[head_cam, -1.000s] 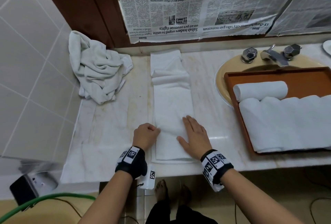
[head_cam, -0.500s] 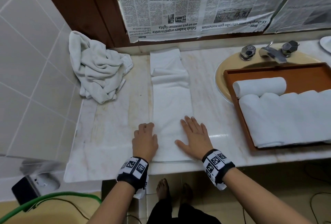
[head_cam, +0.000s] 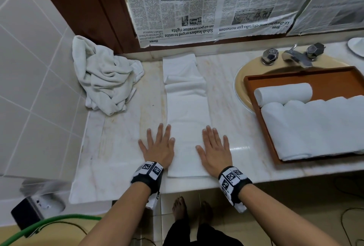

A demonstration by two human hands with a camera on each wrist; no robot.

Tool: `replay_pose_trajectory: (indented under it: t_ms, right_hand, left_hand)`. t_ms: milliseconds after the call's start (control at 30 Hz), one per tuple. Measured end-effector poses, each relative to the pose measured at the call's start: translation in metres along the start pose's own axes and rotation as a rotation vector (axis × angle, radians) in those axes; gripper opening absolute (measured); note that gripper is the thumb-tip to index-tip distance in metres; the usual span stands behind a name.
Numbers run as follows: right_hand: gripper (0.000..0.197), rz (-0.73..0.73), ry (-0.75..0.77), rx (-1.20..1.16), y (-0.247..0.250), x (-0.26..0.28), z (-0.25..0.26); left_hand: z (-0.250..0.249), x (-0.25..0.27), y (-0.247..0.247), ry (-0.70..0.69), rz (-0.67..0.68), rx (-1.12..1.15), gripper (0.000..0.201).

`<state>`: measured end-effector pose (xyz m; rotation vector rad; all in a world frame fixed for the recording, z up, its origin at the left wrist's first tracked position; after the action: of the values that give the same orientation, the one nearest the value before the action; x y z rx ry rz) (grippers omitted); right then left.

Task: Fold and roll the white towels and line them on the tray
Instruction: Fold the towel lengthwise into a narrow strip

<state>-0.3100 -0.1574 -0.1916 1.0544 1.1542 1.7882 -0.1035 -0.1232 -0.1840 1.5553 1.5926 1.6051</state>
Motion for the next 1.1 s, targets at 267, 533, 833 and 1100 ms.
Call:
replay_pose_trajectory:
  t_ms: [267, 533, 833, 1100]
  right_hand:
    - [0.065, 0.037, 0.145, -0.03, 0.005, -0.021, 0.026]
    - [0.064, 0.088, -0.078, -0.014, 0.025, -0.038, -0.022]
    - [0.065, 0.114, 0.11, 0.017, 0.018, -0.063, 0.011]
    - [0.064, 0.091, 0.066, 0.05, 0.038, -0.071, -0.007]
  left_hand:
    - [-0.041, -0.016, -0.001, -0.188, -0.015, -0.004, 0.053]
    - [-0.014, -0.025, 0.007, 0.0, -0.018, 0.031, 0.057]
    - [-0.057, -0.036, 0.005, -0.201, 0.022, -0.04, 0.051]
    - [-0.042, -0.044, 0.019, -0.108, -0.032, -0.021, 0.054]
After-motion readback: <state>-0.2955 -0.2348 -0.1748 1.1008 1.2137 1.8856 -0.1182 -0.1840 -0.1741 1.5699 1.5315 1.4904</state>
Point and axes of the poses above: each hand's wrist, its own x-axis away from the middle knuckle, its own y-axis out of the back of the hand, z = x × y, the point moved 4 cm from there along -x, towards the middle knuckle
